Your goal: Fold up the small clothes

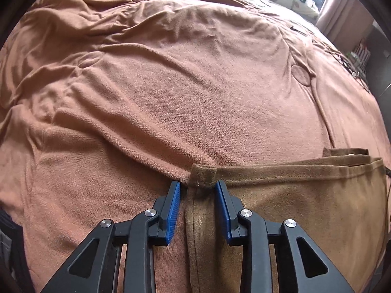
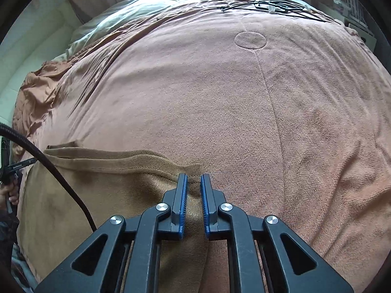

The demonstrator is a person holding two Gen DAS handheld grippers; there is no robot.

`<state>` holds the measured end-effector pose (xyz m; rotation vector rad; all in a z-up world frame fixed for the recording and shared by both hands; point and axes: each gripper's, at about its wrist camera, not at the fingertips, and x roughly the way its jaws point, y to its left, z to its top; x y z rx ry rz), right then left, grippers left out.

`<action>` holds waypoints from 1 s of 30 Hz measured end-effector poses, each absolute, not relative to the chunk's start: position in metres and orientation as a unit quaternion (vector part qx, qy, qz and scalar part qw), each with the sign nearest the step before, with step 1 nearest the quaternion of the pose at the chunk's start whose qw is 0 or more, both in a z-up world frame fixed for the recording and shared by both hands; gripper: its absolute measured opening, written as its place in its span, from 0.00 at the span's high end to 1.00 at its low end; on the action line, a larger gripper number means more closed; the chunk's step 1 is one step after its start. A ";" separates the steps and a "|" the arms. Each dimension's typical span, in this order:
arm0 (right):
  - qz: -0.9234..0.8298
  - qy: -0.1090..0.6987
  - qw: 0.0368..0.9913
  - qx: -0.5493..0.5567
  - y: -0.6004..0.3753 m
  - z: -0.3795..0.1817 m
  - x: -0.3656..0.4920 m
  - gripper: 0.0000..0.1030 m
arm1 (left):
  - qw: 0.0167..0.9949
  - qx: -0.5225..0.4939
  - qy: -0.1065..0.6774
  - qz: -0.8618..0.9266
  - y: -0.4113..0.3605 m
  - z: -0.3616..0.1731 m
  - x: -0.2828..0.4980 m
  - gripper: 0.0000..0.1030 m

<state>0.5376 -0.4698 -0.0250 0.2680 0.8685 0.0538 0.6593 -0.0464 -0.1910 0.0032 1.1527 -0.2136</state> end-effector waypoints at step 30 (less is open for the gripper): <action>-0.062 0.373 0.917 0.125 -0.470 -0.017 0.547 1.00 | 0.859 -0.014 0.509 -0.058 -0.029 -0.190 0.666 0.92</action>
